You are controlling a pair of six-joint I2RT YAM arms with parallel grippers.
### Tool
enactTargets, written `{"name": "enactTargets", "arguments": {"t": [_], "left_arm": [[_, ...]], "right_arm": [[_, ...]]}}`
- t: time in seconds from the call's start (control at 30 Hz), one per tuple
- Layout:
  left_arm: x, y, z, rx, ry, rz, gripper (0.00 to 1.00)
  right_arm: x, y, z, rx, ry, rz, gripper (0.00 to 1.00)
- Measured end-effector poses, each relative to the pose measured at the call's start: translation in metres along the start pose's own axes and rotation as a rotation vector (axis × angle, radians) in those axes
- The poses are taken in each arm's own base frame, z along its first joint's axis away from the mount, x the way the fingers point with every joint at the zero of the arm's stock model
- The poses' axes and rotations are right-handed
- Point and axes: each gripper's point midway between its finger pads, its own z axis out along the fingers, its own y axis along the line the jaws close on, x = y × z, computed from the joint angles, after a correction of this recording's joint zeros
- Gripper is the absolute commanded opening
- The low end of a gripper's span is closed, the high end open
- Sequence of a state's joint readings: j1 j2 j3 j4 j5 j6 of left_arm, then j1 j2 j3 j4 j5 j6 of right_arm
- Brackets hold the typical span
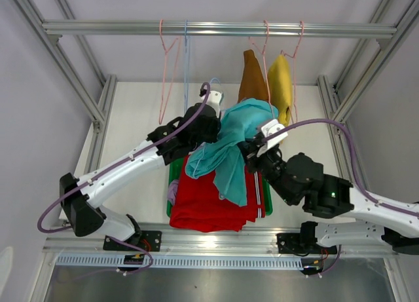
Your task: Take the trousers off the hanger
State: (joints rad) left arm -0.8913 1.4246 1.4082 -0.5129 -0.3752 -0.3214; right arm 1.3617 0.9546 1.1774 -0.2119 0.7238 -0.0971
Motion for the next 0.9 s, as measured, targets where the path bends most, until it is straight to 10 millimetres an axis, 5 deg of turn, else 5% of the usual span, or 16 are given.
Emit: {"name": "enactTargets", "arguments": {"t": [0.37,0.7,0.9], "left_arm": [[0.013,0.007,0.019,-0.062,0.025,0.035,0.00],[0.036,0.016,0.038,-0.116,0.075,0.099,0.00],[0.038,0.021,0.039,-0.134,0.078,0.132,0.00]], "right_arm": [[-0.021,-0.038,-0.031,0.074,-0.036,-0.019,0.00],[-0.064,-0.086,-0.060,0.187,-0.109,-0.031,0.00],[-0.069,-0.110,-0.084,0.207,-0.134,0.008,0.00]]}}
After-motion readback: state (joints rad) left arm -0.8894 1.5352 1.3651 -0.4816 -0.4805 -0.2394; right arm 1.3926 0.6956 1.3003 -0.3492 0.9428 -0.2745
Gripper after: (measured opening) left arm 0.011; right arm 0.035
